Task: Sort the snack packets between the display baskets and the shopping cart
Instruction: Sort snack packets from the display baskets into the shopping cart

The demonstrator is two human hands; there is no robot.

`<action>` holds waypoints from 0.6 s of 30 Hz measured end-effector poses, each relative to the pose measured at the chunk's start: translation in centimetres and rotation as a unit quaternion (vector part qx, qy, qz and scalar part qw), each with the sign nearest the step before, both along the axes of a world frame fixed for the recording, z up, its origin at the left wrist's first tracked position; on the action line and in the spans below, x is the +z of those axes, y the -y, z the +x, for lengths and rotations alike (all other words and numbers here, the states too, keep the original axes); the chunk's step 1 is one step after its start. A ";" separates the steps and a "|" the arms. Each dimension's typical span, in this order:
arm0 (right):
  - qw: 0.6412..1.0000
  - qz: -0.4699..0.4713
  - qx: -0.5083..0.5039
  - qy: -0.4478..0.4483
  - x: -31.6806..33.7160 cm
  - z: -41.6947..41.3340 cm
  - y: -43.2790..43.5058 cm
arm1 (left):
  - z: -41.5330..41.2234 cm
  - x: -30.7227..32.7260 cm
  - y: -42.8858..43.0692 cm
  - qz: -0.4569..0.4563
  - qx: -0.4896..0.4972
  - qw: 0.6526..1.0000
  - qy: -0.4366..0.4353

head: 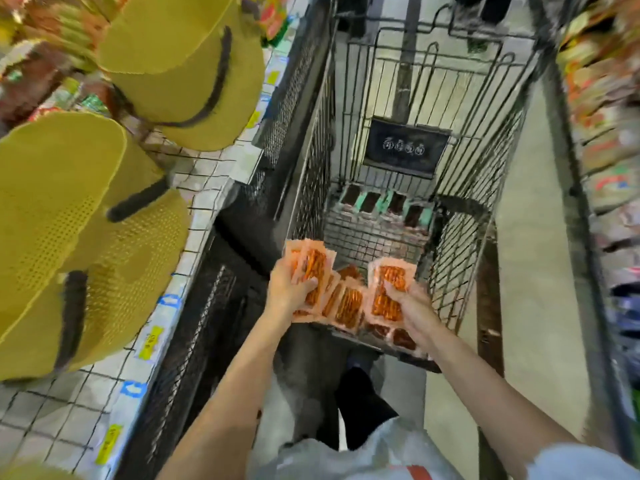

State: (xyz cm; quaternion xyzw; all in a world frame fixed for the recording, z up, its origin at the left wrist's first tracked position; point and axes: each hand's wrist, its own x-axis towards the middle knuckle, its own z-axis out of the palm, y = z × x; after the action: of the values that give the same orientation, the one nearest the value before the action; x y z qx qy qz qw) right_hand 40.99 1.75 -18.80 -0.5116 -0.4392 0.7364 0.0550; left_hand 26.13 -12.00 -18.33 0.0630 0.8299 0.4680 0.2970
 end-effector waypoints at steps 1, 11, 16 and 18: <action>1.000 -0.009 -0.002 0.017 -1.5 -0.8 0.0 | -0.3 -1.6 -0.9 -0.021 -0.021 1.000 0.004; 0.988 0.030 0.052 0.141 -13.1 -6.4 3.9 | -2.1 -11.0 -3.7 -0.120 -0.134 0.983 0.026; 0.956 0.137 0.136 0.222 -14.6 -6.9 4.1 | -2.2 -12.9 -3.8 -0.181 -0.115 0.977 0.015; 0.956 0.128 0.120 0.235 -15.0 -7.0 3.6 | -2.1 -13.4 -3.9 -0.205 -0.091 0.975 0.006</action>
State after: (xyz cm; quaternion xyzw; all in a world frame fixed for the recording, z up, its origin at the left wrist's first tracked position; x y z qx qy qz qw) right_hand 33.96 -1.88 -33.76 -0.6023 -0.5883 0.5345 -0.0736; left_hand 24.00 -8.13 -31.78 0.0737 0.8973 0.2594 0.3496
